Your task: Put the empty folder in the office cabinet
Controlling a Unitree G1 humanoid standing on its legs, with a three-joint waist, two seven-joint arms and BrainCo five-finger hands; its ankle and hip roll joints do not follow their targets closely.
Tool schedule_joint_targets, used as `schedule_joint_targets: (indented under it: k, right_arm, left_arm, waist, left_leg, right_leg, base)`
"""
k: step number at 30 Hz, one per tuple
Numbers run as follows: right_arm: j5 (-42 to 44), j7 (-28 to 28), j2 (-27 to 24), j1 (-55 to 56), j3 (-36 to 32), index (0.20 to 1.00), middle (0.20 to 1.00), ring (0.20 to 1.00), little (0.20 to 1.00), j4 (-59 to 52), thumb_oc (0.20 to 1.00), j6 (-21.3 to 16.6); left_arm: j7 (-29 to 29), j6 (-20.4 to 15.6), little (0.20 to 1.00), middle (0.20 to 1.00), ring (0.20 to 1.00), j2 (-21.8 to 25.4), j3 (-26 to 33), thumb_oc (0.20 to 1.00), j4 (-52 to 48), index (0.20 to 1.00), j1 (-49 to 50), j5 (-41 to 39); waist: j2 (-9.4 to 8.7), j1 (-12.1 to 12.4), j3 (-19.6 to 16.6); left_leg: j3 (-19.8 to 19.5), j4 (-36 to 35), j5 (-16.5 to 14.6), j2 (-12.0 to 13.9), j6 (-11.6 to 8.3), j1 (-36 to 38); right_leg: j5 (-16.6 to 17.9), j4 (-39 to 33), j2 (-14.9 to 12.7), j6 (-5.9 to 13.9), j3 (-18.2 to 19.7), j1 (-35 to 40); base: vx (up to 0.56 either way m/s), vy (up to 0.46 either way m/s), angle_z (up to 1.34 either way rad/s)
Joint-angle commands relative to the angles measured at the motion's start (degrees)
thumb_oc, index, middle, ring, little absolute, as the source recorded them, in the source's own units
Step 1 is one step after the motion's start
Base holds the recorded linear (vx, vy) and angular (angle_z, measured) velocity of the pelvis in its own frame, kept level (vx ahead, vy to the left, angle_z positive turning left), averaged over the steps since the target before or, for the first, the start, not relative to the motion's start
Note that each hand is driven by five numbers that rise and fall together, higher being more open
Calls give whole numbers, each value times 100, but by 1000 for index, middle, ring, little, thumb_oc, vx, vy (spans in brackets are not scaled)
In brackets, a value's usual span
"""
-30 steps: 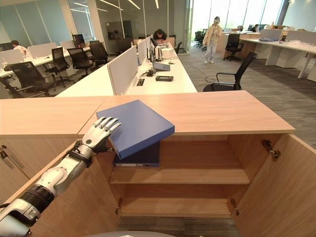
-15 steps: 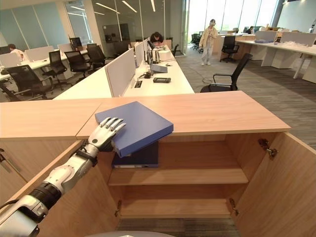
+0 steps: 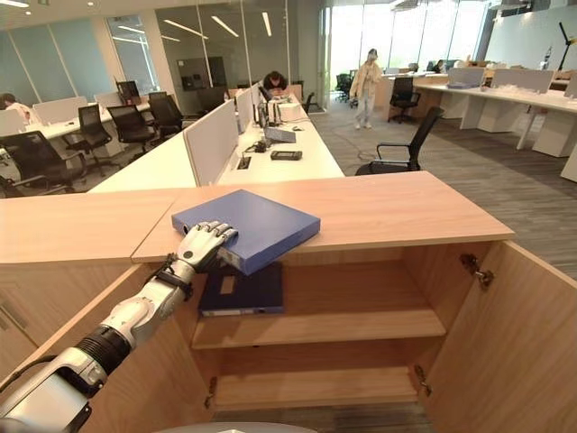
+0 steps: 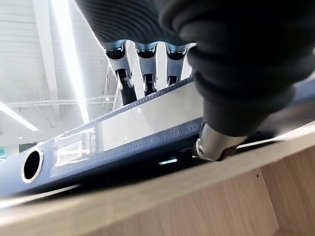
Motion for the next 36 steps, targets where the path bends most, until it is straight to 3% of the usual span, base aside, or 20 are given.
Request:
schedule_joint_targets:
  k: [1,17,22,27,31,36]
  right_arm:
    - [107,32,102,-78,-8,1000,1000,1000,1000,335,1000,-116]
    - [62,89,167,211,37,1000,1000,1000,1000,296,1000,-98]
    - [82,37,218,227,-17,1000,1000,1000,1000,329,1000,-121]
    - [234,-11,266,38,-126,1000,1000,1000,1000,340,1000,-162]
    - [668,-95,244,-438,-363,1000,1000,1000,1000,205,1000,-315]
    - [1013,-85,180,-794,-490,1000,1000,1000,1000,-3,1000,-477]
  left_arm:
    - [21,129,200,200,200,87,2,200,309,200,-666,-117]
    - [-16,202,200,200,200,-85,6,200,937,200,-348,-170]
    - [-177,89,200,200,200,-69,261,200,182,200,-197,-411]
    - [-556,-297,200,200,200,-67,695,200,-1326,200,235,-1051]
    - [-1142,-827,200,200,200,-113,1166,200,-2793,200,966,-2495]
    - [-1954,-1125,200,200,200,86,1616,200,-3904,200,1855,-3989]
  waist:
    - [-198,-137,80]
    - [-233,-231,35]
    - [-283,-138,53]
    - [-304,13,120]
    - [-236,145,184]
    - [-235,289,-68]
  left_leg:
    - [136,965,-902,-128,149,148]
    - [157,833,-963,-148,163,471]
    - [123,612,-864,-109,132,578]
    - [27,342,-592,-65,119,384]
    - [-81,-187,-36,41,79,-362]
    - [-191,-866,595,103,-48,-1172]
  right_leg:
    - [600,-1248,-431,492,-595,1556]
    - [572,-1208,-498,525,-568,1728]
    - [626,-1344,-413,509,-582,1783]
    - [856,-1660,-208,432,-581,1600]
    - [1217,-2205,122,446,-543,918]
    - [1459,-2776,442,501,-701,226]
  base:
    - [0,0,0]
    - [30,-7,-2]
    - [6,-9,-2]
    - [-105,-17,1]
    - [-365,-28,2]
    - [-278,-41,10]
